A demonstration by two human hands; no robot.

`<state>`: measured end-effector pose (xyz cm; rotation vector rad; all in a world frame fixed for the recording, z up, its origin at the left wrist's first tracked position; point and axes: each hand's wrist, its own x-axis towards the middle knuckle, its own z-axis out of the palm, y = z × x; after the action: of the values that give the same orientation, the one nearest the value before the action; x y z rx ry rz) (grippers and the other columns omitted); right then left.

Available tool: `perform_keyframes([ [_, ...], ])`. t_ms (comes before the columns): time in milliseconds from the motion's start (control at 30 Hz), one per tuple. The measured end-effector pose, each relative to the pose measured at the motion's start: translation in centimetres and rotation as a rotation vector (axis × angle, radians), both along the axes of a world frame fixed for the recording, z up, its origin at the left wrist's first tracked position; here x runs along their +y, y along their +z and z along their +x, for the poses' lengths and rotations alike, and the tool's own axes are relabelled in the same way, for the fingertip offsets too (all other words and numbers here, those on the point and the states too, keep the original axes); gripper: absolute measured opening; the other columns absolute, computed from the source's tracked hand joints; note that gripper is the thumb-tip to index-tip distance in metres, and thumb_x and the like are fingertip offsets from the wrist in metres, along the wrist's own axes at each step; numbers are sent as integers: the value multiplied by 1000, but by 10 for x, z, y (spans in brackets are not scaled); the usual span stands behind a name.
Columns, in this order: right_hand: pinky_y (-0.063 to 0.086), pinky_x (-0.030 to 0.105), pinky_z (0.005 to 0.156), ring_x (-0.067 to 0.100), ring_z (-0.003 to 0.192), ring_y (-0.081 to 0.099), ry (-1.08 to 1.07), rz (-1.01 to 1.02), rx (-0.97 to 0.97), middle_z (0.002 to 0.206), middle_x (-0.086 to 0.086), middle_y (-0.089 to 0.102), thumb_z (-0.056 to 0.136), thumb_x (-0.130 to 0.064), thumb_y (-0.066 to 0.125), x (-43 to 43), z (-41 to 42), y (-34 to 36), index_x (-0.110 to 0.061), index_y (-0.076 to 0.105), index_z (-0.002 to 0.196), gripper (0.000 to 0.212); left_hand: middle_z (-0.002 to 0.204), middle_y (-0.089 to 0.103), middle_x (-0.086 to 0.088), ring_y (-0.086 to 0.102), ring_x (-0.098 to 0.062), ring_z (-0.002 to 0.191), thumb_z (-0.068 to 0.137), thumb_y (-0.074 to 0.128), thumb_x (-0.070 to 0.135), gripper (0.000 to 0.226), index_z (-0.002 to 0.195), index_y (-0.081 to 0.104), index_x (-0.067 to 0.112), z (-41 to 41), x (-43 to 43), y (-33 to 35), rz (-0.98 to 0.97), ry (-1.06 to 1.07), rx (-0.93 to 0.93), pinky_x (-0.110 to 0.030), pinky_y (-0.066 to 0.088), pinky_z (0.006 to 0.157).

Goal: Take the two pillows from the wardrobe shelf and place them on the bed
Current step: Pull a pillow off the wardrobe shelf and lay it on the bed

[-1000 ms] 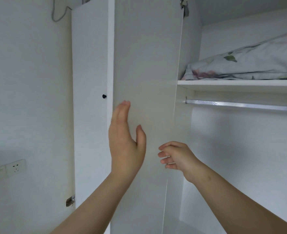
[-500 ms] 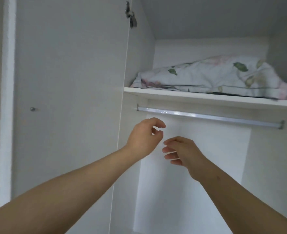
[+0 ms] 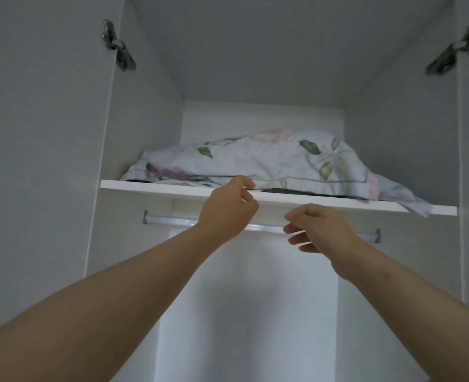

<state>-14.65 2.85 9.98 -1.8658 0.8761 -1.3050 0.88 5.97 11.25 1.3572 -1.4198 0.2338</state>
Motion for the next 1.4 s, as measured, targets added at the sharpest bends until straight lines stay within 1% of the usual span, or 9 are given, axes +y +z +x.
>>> perform_keyframes([
  [200,44,28,62,16,64,57,-153,-184,-9,77,2,64,90,-14,49,-59,11,43,-18,57,75,17,126,60,0,56,-19,113,88,50,20,33,120,58,21,23,-70,55,-53,53,-230,-26,41,86],
  [333,49,38,78,26,79,60,-362,-356,69,92,10,67,87,-15,49,-99,21,72,-20,58,76,15,134,53,-2,46,-23,124,87,50,21,38,125,54,22,43,-115,86,-138,105,-375,-34,41,96],
  [400,47,37,81,26,87,58,-512,-470,168,100,9,66,87,-15,49,-117,24,83,-17,60,90,12,146,39,-1,31,-24,136,87,51,26,45,131,46,24,54,-136,97,-126,170,-526,-40,31,107],
  [500,41,41,97,32,110,51,-799,-651,382,124,9,58,86,-24,50,-143,26,99,-19,58,115,31,159,5,3,-1,-23,148,85,54,42,66,143,26,29,66,-168,113,49,235,-709,-49,10,118],
  [700,17,52,112,37,137,24,-1077,-602,395,153,9,26,85,-51,48,-186,17,134,-29,35,137,58,159,8,9,0,-23,148,80,56,54,79,145,19,31,82,-212,135,18,196,-539,-57,7,117],
  [800,14,59,112,39,142,16,-1052,-459,425,157,10,11,75,-68,51,-210,5,144,-33,16,144,86,159,2,9,1,-25,148,71,61,65,97,147,7,34,90,-224,141,131,217,-484,-61,6,115],
  [933,38,53,105,39,131,38,-741,-401,254,146,17,36,63,-66,65,-240,-1,135,-30,14,144,103,160,-9,10,-5,-24,148,69,64,64,108,148,-3,33,94,-229,144,145,276,-501,-62,6,114],
  [1133,41,40,97,35,119,51,-623,-477,24,132,14,53,76,-42,69,-253,3,131,-18,35,135,73,155,21,4,21,-25,143,75,61,58,86,145,19,29,106,-235,143,51,327,-512,-60,22,111],
  [1400,36,30,72,33,93,57,-617,-878,-194,94,17,64,88,-27,57,-235,8,130,-9,61,95,19,128,54,-9,49,-34,118,86,54,46,43,121,48,23,108,-230,143,-136,372,-449,-52,38,100],
])
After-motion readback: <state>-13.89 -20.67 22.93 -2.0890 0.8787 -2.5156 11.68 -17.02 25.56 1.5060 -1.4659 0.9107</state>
